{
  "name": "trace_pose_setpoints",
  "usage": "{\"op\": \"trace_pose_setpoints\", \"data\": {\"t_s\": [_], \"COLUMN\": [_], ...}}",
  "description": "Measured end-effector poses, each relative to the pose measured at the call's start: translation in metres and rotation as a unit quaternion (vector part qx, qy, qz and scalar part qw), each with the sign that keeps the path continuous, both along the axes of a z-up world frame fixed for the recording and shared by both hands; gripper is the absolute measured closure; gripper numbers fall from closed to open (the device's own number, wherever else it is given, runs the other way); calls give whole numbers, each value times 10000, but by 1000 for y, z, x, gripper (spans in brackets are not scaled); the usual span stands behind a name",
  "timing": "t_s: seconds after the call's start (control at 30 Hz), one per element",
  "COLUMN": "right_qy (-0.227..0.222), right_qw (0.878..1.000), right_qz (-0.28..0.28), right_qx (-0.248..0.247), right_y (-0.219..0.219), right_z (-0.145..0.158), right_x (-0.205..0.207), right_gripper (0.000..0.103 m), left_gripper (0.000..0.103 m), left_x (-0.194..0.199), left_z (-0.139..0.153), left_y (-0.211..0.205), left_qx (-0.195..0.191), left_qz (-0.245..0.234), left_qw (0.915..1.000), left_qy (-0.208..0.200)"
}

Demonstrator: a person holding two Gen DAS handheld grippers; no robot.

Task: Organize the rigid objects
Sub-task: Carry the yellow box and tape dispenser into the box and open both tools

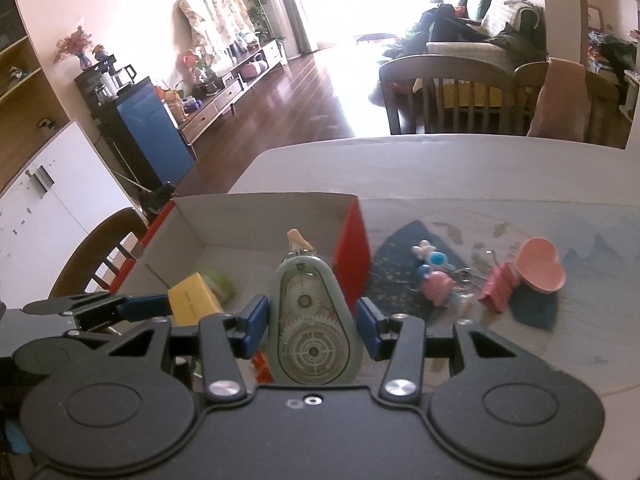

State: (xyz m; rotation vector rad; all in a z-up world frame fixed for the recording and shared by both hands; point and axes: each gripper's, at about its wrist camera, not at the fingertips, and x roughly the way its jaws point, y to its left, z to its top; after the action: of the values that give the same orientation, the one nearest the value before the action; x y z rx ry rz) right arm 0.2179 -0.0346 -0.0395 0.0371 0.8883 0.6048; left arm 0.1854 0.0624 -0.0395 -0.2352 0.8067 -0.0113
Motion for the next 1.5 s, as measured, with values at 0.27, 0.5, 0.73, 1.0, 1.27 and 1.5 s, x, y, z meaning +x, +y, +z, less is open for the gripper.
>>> {"op": "trace_pose_setpoints", "data": {"t_s": [0.27,0.5,0.73,1.0,1.27,1.5], "right_qy": [-82,-109,-45,167,225,265], "right_qw": [9999,9992,9963,9928,9889,9852], "right_qz": [11,184,466,621,721,780], "right_qx": [-110,-337,-720,-1011,-1283,-1505], "right_y": [33,66,102,123,134,137], "right_z": [-2,-10,-33,-63,-74,-82], "right_x": [2,6,5,5,-2,-10], "right_gripper": [56,55,56,56,56,55], "left_gripper": [26,26,26,26,26,26], "left_x": [11,39,70,99,121,129], "left_z": [-3,-6,-23,-44,-65,-82], "left_y": [53,85,106,103,95,88], "left_qx": [73,330,539,644,660,723], "left_qz": [221,361,358,27,-245,-382], "left_qw": [9997,9987,9973,9949,9907,9853], "left_qy": [62,169,361,771,1166,1501]}}
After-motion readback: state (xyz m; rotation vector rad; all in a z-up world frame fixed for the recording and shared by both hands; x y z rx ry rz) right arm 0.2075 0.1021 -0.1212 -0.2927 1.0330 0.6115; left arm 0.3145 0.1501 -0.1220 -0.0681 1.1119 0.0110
